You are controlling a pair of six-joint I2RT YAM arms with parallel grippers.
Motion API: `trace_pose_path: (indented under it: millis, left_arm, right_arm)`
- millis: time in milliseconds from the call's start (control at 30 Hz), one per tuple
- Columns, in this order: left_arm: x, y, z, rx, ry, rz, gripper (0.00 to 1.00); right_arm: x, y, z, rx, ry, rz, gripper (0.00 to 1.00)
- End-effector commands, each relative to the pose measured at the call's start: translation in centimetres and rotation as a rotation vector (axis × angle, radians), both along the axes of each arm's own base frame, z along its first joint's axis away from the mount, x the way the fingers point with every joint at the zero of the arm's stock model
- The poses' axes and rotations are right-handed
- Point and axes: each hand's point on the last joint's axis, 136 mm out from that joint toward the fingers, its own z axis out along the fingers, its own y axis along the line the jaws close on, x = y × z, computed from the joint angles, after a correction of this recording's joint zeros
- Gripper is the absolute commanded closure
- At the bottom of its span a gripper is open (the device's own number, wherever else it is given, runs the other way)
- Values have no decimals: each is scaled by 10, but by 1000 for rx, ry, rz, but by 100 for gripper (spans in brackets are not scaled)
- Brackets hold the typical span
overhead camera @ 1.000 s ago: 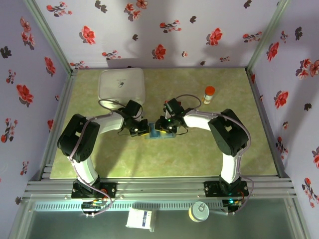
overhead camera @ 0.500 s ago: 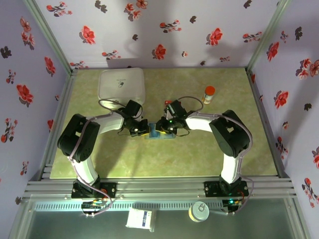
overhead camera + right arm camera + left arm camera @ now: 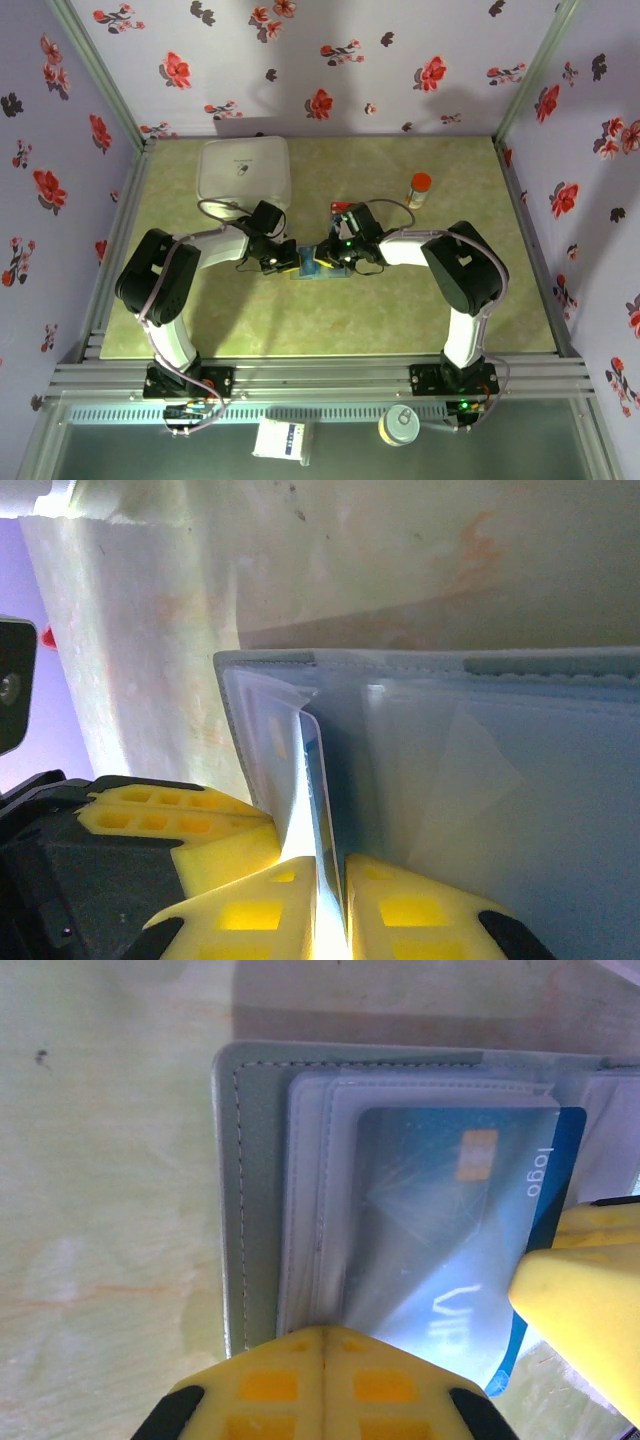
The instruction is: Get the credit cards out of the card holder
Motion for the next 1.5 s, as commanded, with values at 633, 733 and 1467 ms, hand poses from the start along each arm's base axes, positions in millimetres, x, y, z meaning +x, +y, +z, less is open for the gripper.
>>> trace_pose_path:
  millis: [633, 733, 1467]
  left_arm:
    - [-14, 14, -14, 61, 50, -12, 100]
    - [-14, 14, -14, 60, 49, -12, 100]
    - [-12, 12, -12, 56, 48, -18, 100]
  right_arm:
    - [7, -4, 18, 65, -33, -35, 85]
    - [7, -1, 19, 80, -31, -32, 85]
    - [2, 2, 8, 62, -11, 0, 93]
